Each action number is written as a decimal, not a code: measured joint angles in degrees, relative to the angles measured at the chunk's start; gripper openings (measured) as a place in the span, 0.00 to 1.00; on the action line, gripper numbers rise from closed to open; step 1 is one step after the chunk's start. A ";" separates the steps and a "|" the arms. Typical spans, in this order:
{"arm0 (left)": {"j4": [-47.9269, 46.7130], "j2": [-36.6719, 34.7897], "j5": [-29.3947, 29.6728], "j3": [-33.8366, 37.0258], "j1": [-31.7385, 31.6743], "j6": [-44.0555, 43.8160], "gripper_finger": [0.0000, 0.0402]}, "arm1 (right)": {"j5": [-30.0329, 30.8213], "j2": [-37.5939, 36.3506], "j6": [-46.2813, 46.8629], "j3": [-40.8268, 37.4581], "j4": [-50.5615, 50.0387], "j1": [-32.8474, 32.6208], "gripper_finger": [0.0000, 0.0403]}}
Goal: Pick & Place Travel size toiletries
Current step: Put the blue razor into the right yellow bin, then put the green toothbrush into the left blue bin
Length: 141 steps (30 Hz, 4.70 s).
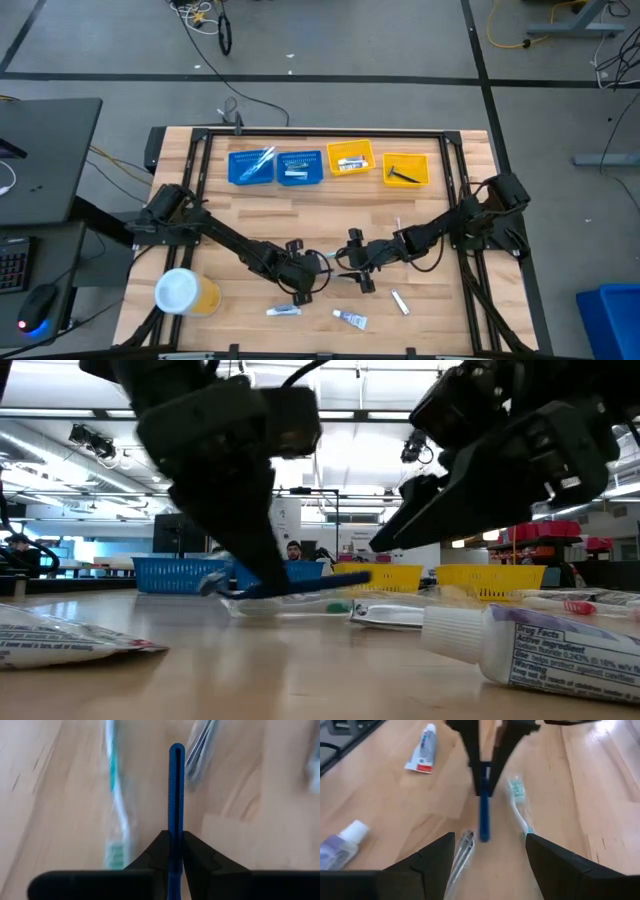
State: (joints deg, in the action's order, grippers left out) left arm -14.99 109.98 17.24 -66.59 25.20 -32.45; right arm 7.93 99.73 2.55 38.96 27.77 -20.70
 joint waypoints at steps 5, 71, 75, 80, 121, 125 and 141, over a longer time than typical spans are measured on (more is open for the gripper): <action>5.90 -0.05 0.05 -0.05 -0.94 3.19 0.11 | -0.01 0.47 0.00 0.00 -0.23 0.51 0.59; 11.41 -0.16 -0.21 -0.11 -4.92 4.16 0.25 | -0.27 0.47 -3.43 0.00 -0.37 0.45 0.11; 11.41 -0.16 0.14 -0.11 -4.93 4.16 0.33 | -0.42 0.47 -1.19 0.00 -0.91 0.43 0.11; 11.41 -0.16 0.46 -0.11 -4.90 4.18 0.39 | -0.36 0.47 2.99 0.02 -1.62 0.43 0.11; -0.19 -18.86 13.66 0.15 -5.17 6.13 0.40 | 5.42 -37.48 3.06 0.00 -68.82 51.38 0.12; -0.17 -18.86 13.64 0.15 -5.17 6.13 0.40 | 0.56 -33.34 -0.28 0.00 -68.57 53.56 0.13; -0.15 -18.86 13.57 0.15 -5.17 6.21 0.40 | 11.43 -29.16 -5.13 0.18 -65.21 54.85 0.49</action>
State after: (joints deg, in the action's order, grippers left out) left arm -15.13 91.11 30.81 -66.43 20.03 -26.24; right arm 19.37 70.57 -2.58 39.14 -37.45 34.15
